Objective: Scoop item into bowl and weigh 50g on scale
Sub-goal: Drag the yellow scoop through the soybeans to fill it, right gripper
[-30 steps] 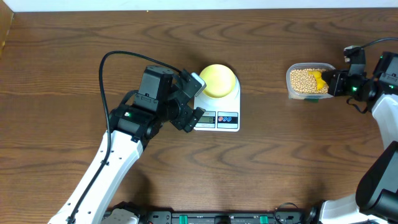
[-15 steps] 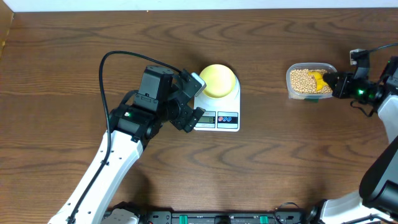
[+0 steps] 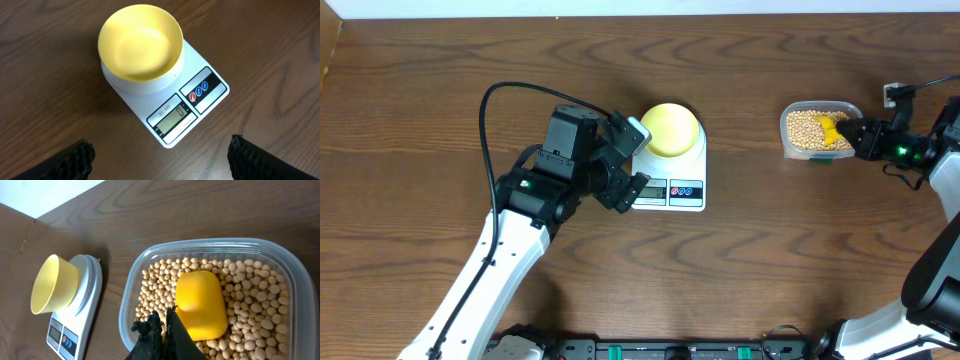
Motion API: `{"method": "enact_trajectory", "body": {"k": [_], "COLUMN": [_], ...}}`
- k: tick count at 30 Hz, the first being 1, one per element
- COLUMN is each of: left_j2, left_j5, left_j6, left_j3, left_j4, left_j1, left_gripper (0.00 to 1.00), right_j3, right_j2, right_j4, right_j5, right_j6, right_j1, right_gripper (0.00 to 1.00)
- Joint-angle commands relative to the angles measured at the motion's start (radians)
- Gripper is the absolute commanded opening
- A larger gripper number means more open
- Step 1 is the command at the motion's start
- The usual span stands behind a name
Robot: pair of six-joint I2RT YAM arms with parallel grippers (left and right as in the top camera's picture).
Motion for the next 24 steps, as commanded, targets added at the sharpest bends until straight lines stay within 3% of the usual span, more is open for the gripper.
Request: {"method": "enact_trajectory", "body": {"k": [1, 14, 24], "left_j2": [-0.014, -0.014, -0.014], "left_j5": [0.000, 0.000, 0.000], "left_j6": [0.017, 0.017, 0.017], "left_j3": [-0.007, -0.007, -0.007], "left_j4": [0.000, 0.000, 0.000], "left_j1": [-0.001, -0.001, -0.001], "left_gripper": [0.87, 0.87, 0.87], "right_j3": [-0.001, -0.001, -0.001], "right_j2": [0.029, 0.029, 0.029], "right_j4": [-0.009, -0.013, -0.005], "right_j5": [-0.018, -0.061, -0.061], "right_j6": [0.048, 0.080, 0.188], "right_j1": [-0.010, -0.077, -0.119], "right_gripper": [0.01, 0.01, 0.01]}}
